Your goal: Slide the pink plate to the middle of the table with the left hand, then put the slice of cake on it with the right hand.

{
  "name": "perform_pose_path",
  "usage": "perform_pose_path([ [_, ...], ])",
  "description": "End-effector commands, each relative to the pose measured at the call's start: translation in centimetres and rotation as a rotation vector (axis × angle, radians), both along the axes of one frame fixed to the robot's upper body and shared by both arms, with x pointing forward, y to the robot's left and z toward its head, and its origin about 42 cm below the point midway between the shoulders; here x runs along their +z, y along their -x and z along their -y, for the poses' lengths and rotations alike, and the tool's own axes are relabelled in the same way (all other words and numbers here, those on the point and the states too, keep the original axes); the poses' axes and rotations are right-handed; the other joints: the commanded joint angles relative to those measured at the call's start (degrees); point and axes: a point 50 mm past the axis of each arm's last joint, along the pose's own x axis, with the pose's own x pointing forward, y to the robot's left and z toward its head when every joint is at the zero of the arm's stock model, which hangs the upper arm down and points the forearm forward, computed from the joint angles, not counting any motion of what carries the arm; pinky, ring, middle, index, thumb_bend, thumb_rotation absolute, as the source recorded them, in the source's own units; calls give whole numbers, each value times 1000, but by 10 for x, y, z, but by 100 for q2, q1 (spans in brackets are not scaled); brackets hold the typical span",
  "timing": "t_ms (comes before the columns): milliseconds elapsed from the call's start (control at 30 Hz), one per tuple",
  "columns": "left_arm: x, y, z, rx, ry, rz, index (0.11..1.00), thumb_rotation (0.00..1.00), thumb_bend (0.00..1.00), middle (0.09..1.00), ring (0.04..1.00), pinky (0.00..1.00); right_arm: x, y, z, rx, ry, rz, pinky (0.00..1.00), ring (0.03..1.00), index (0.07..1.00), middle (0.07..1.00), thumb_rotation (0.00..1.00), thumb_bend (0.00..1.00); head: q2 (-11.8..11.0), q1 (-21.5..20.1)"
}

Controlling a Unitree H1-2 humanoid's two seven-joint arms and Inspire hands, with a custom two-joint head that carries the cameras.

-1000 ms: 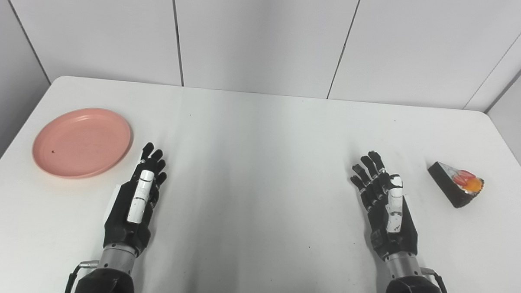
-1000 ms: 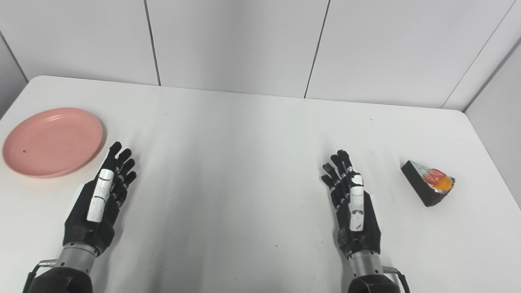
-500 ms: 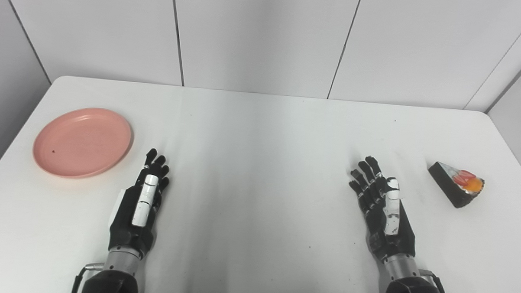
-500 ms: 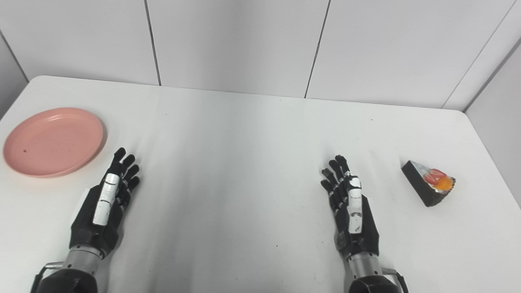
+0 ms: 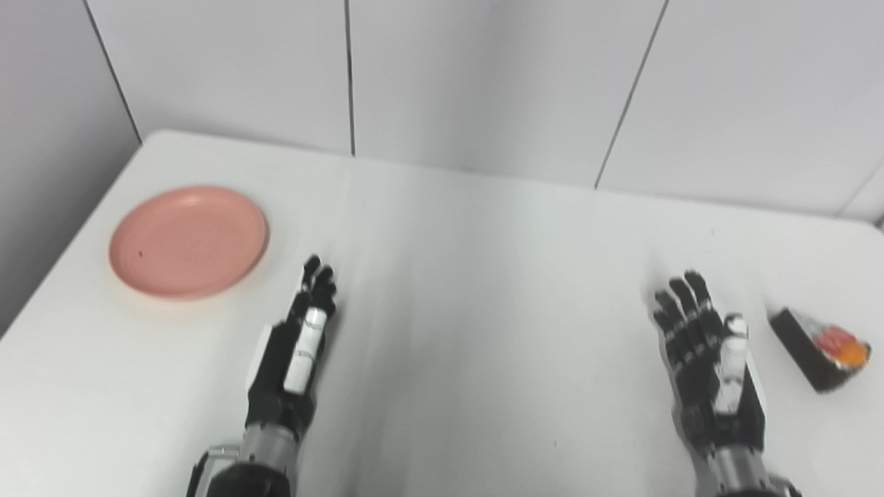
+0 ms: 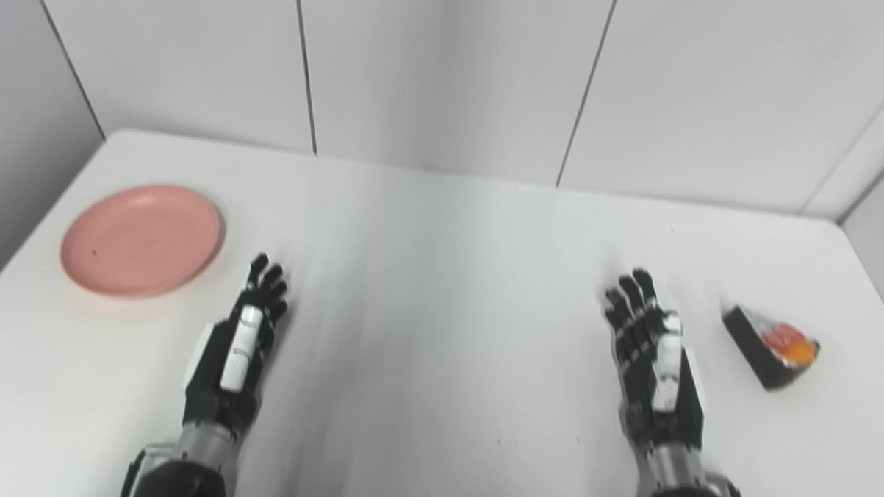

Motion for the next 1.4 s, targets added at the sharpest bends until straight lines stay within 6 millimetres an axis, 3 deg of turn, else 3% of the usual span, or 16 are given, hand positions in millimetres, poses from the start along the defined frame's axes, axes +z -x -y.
perform_pose_path([
  [0, 1, -1, 10, -30, 0, 17, 1000, 884, 679, 1000, 998, 1000, -16, 12, 1, 2, -13, -27, 989, 944, 964, 960, 977, 829, 4, -6],
  [367, -9, -5, 12, -28, -22, 12, 1000, 894, 677, 1000, 992, 1000, -18, 12, 0, -7, -11, -43, 965, 937, 953, 950, 994, 799, -253, 3],
  [667, -12, -9, 2, -15, 2, 24, 1000, 883, 662, 1000, 993, 1000, -21, 10, -10, -11, -21, -54, 966, 934, 947, 945, 1000, 763, -401, -127],
  [767, -6, -15, -5, 16, 29, 49, 1000, 870, 717, 993, 970, 960, -22, 10, -15, -8, -34, -59, 978, 936, 952, 950, 1000, 742, -424, -166],
  [900, 18, -24, -15, 27, 67, 118, 1000, 880, 793, 961, 945, 892, -25, 8, -22, -7, -44, -61, 990, 937, 953, 953, 988, 748, -389, -384],
  [933, 24, -26, -17, 23, 80, 134, 931, 881, 802, 934, 932, 871, -25, 8, -23, -9, -40, -58, 983, 932, 935, 940, 986, 752, -385, -422],
  [1067, 54, -41, -29, 34, 47, 263, 830, 889, 823, 883, 873, 813, -26, 11, -27, -27, -24, -58, 959, 912, 901, 908, 977, 765, -364, -635],
  [1300, 108, -74, -51, 119, 32, 424, 786, 887, 815, 835, 828, 759, -26, 14, -30, -26, -18, -58, 938, 902, 893, 901, 955, 777, -306, -717],
  [1367, 126, -86, -61, 145, 26, 459, 766, 883, 862, 819, 815, 727, -26, 15, -30, -25, -12, -60, 948, 913, 905, 914, 970, 766, -295, -713],
])
